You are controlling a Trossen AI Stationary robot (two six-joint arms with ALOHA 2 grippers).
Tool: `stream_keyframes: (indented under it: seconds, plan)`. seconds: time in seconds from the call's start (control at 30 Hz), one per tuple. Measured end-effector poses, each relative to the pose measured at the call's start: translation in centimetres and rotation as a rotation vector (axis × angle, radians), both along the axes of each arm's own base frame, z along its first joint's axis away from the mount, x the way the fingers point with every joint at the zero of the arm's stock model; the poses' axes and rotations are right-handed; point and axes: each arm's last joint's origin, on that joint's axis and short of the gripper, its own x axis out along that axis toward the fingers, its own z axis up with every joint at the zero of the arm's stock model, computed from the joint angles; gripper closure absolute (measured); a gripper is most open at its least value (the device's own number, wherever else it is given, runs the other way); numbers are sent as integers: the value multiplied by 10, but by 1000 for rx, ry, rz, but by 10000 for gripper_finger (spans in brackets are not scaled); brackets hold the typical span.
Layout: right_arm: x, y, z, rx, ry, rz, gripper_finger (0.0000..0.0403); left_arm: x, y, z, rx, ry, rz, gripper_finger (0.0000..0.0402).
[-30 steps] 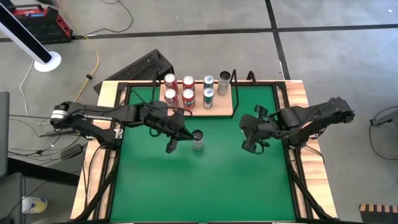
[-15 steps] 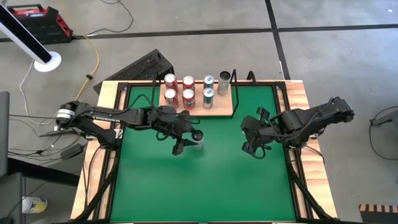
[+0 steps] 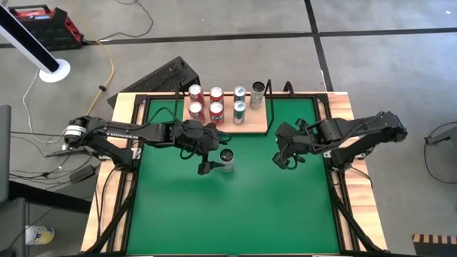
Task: Place canned beverage on shelf
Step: Put the white-yellow soda can on the shelf aligned with the other white-yellow soda can
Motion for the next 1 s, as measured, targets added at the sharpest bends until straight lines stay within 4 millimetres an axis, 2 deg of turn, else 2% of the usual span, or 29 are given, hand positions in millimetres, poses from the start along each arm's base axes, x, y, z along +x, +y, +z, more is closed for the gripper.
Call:
stream_keyframes:
  seconds: [0.13,0.23,0.47,0.67,0.83,1.0]
  plan:
    - [1,-10,0,-32,33,34,379,4,1,-4,7,5,21,4]
    - [2,-19,0,-58,74,89,379,12,1,-14,-2,25,50,4]
    - [-1,-36,1,-51,154,242,379,35,-1,-48,-40,96,77,4]
    - [-7,-47,5,-57,166,303,379,44,0,-69,-86,154,146,4]
    - [-11,-54,7,-77,172,321,379,47,0,-74,-133,162,172,5]
    - [-11,-58,7,-88,179,323,379,44,0,-69,-138,154,176,8]
